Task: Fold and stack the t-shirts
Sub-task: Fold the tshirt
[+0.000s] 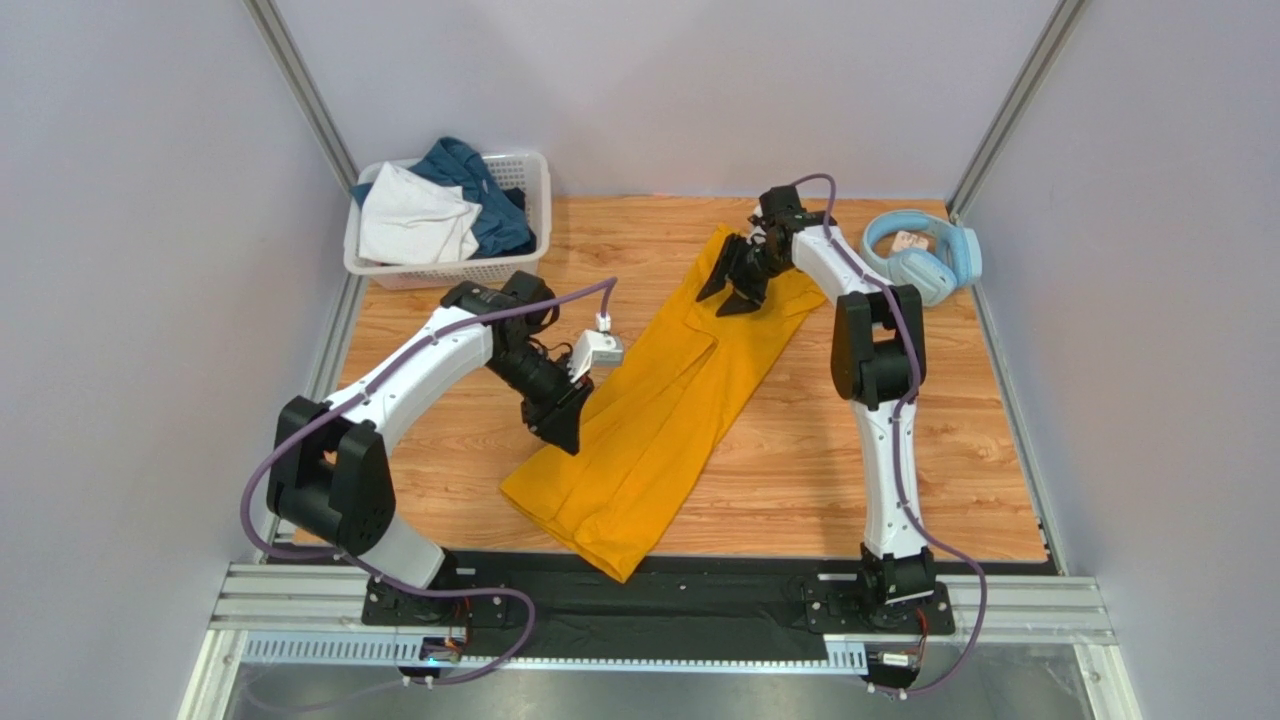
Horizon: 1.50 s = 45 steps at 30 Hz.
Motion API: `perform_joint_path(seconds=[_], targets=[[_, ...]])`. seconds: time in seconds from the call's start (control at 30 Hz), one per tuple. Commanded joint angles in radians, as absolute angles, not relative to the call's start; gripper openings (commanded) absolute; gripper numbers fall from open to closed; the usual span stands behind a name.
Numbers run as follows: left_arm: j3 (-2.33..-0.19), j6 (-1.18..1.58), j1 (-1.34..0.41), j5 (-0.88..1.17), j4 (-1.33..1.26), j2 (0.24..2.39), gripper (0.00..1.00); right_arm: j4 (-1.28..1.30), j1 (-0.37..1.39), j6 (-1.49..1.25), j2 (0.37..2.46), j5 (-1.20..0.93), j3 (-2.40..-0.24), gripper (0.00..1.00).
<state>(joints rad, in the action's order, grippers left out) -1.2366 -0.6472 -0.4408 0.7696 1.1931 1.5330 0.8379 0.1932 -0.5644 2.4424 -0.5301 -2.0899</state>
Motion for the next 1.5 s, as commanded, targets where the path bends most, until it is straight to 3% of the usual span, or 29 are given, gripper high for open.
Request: perform_joint_path(seconds=[0.0,0.33,0.9,1.0,1.03,1.07,1.13,1.2,1.27,1.3,1.47], targets=[[-1.186,-0.706,-0.462,0.667,1.22,1.542,0.29,0.868,0.155,-0.597,2.463,-0.546,-2.175,0.52],[-1.077,-0.684,-0.616,0.534,1.172,1.608,0.29,0.868,0.152,-0.595,2.531,-0.554,-2.204,0.53],[-1.006,-0.6,-0.676,0.463,1.063,1.739,0.29,0.865,0.153,-0.571,2.528,-0.548,-2.177,0.53],[-1.008,-0.594,-0.69,0.466,1.057,1.752,0.42,0.867,0.153,-0.569,2.528,-0.548,-2.174,0.52],[-1.006,-0.592,-0.693,0.462,1.052,1.753,0.56,0.867,0.153,-0.569,2.526,-0.551,-2.174,0.51],[-0.999,-0.594,-0.695,0.45,1.042,1.749,0.62,0.865,0.153,-0.569,2.526,-0.552,-2.172,0.51],[-0.989,-0.586,-0.695,0.44,1.028,1.738,0.7,0.865,0.152,-0.568,2.526,-0.554,-2.171,0.51],[-0.976,-0.581,-0.695,0.428,1.005,1.717,0.72,0.865,0.153,-0.566,2.523,-0.554,-2.166,0.5],[-0.957,-0.566,-0.696,0.399,0.97,1.698,0.68,0.864,0.153,-0.568,2.523,-0.552,-2.161,0.5],[-0.951,-0.561,-0.699,0.382,0.957,1.692,0.57,0.864,0.152,-0.566,2.525,-0.552,-2.16,0.49],[-0.905,-0.525,-0.715,0.272,0.882,1.689,0.29,0.859,0.155,-0.565,2.51,-0.552,-2.146,0.46]])
